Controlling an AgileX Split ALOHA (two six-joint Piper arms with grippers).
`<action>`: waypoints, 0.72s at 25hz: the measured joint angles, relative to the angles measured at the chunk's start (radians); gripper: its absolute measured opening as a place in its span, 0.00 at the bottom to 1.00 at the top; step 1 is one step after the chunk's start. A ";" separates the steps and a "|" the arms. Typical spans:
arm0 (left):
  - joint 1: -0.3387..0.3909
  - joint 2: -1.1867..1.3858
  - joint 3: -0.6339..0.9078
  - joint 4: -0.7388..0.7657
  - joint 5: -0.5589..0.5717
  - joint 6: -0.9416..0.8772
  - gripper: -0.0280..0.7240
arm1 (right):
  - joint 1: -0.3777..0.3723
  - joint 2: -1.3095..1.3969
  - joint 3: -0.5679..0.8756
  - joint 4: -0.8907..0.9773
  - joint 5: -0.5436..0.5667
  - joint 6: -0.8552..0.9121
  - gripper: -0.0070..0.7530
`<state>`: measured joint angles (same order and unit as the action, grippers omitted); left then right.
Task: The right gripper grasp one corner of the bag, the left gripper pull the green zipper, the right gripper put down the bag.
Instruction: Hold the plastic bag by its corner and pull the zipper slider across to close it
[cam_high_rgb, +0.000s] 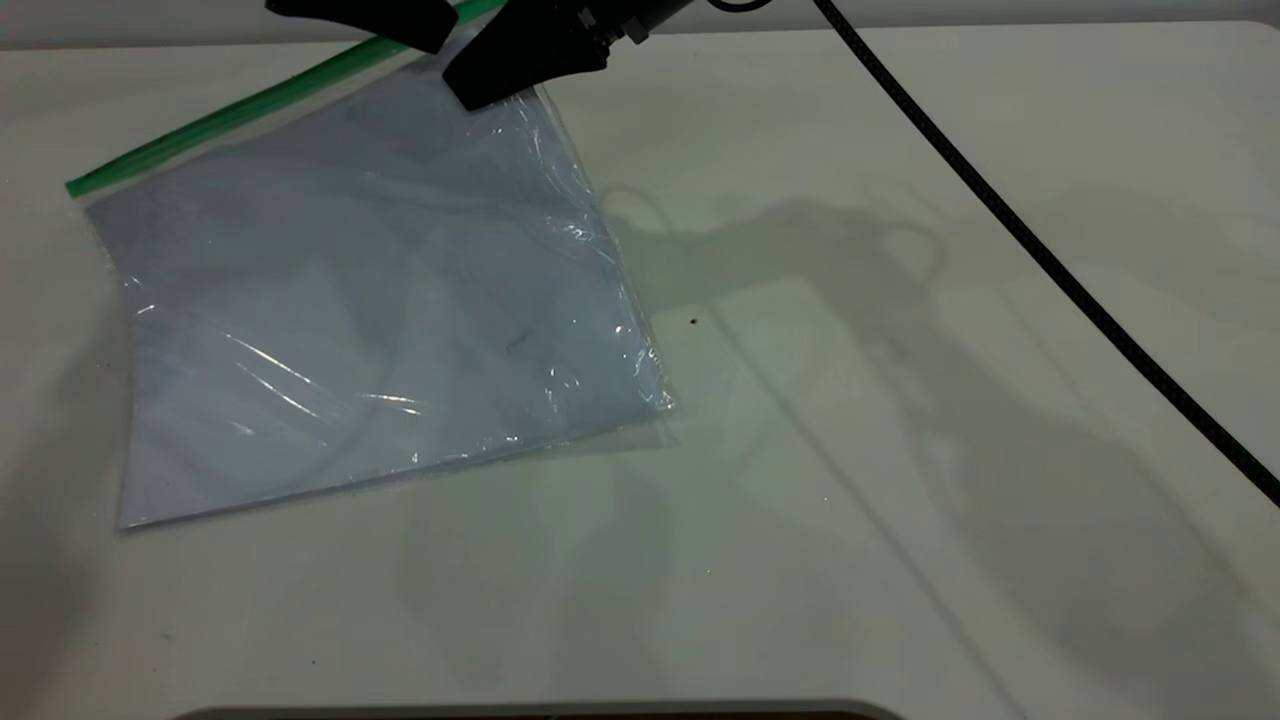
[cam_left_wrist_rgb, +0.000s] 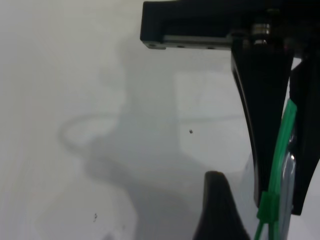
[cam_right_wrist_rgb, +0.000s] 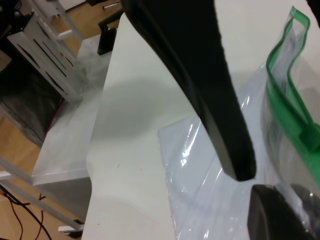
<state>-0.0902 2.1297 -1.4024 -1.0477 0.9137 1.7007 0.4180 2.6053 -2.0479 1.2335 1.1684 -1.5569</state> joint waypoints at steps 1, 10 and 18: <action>0.000 0.001 0.000 -0.001 0.000 0.000 0.76 | 0.000 0.000 0.000 0.000 0.000 0.000 0.05; 0.000 0.003 -0.001 -0.002 0.000 0.002 0.50 | 0.000 0.000 0.000 -0.001 0.000 -0.002 0.05; 0.000 0.003 -0.001 -0.002 0.000 0.002 0.22 | 0.000 0.000 0.000 -0.006 0.000 -0.002 0.05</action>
<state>-0.0902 2.1327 -1.4032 -1.0497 0.9137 1.7023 0.4180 2.6053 -2.0479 1.2271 1.1684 -1.5592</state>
